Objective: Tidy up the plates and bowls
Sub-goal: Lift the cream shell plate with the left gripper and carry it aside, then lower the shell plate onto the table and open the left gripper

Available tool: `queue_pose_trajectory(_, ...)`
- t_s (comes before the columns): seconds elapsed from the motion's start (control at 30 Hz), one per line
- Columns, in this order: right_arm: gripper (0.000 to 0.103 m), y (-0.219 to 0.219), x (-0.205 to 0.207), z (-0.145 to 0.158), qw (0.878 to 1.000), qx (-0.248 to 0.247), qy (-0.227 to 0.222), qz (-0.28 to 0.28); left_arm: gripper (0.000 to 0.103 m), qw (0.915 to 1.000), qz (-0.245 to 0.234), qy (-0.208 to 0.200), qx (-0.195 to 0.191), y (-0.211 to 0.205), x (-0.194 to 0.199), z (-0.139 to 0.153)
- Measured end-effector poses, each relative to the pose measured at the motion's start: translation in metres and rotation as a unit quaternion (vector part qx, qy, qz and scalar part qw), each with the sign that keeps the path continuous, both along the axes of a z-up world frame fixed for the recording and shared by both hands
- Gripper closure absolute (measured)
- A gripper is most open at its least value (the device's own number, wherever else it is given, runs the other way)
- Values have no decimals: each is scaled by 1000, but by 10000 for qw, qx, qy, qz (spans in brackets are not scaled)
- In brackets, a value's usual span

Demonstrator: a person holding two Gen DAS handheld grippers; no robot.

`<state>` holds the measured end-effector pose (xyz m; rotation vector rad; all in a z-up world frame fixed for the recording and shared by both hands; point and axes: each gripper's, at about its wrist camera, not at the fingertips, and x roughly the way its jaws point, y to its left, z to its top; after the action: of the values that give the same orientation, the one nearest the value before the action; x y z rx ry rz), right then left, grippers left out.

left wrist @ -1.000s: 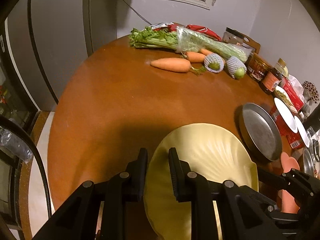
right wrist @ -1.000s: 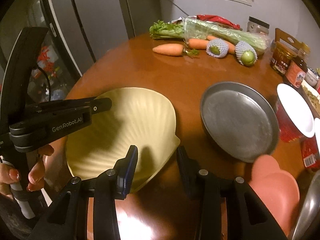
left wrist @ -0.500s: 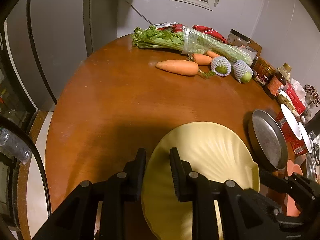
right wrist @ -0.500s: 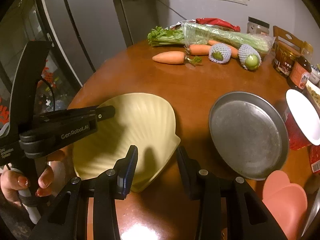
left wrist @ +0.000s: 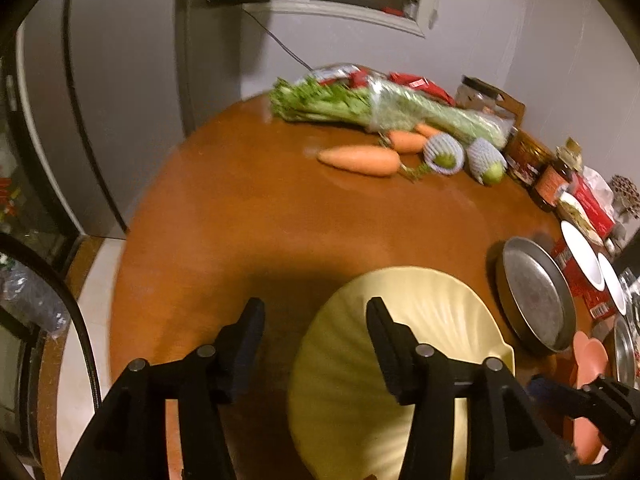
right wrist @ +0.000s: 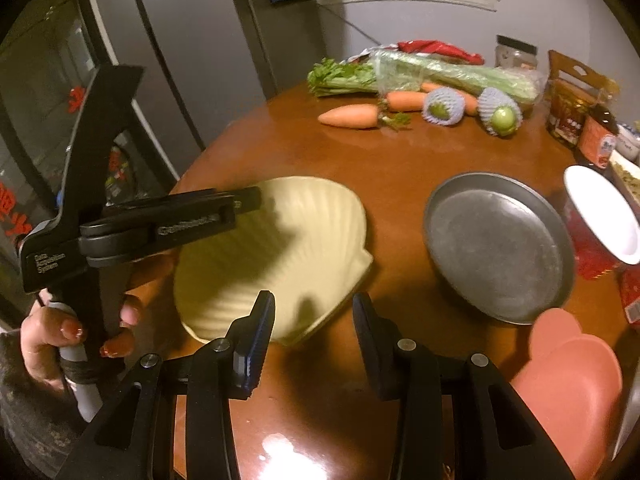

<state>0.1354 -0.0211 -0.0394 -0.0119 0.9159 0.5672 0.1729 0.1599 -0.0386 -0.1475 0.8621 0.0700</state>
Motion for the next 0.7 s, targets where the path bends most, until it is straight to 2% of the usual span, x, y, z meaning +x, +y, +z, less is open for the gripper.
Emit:
queue_pose_trajectory(0.3,55,-27,-22,31,9981,226,-484,-298,39,9991,219,-353,126,-3,-36,34)
queue_pose_trajectory(0.4,54,-36,-32,43,9967,269,-676,-370,38,9985,113,-516,132,-15,-50,49)
queue_pose_trajectory(0.5,47,-46,-41,55,9950,345,-826,-452,37,9976,-44,-672,133,-29,-63,62)
queue_pose_trajectory(0.7,45,-67,-59,73,9913,337,-1085,-668,33,9953,-384,-879,152,-65,-82,79)
